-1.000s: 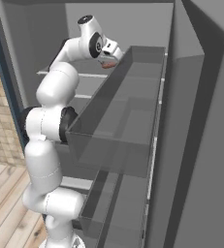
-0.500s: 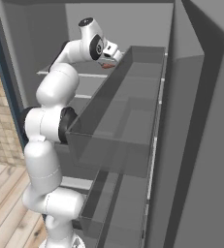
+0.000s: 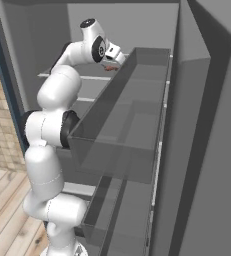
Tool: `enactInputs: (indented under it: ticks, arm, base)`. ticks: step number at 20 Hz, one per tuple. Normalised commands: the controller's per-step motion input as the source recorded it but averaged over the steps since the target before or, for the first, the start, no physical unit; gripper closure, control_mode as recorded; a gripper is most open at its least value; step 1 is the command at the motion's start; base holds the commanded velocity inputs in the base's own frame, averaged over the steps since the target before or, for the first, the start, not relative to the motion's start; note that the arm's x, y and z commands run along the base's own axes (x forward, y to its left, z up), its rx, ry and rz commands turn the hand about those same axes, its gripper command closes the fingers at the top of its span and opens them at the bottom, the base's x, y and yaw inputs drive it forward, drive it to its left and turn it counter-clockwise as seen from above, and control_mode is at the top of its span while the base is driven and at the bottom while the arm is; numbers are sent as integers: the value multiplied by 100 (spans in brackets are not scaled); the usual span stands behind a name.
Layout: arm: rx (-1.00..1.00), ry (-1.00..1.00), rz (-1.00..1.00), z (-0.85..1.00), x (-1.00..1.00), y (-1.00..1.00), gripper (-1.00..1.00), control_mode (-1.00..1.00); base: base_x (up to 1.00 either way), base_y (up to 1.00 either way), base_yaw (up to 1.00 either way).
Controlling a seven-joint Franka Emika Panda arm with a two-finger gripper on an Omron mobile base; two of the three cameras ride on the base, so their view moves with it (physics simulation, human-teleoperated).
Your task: Retrieve the sausage and cheese from the fridge and place them on the cutting board on the counter.
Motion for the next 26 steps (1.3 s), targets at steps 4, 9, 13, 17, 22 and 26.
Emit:
enactInputs:
  ticks: [4, 9, 13, 17, 22, 26]
  arm:
    - [0, 1, 0, -38, -6, -22, 100, -100]
    - [5, 0, 0, -3, -88, -7, 100, -100]
    - [11, -2, 0, 0, -100, 0, 100, -100]
    - [10, 0, -2, 0, -100, 12, 100, -100]
    - [9, -4, 0, 0, -100, 26, 100, -100]
    - [10, 0, 0, 1, -100, 17, 100, -100]
  base:
    - [0, 0, 0]
    - [0, 0, 0]
    - [0, 0, 0]
    - [0, 0, 0]
    - [0, 0, 0]
    - [0, 0, 0]
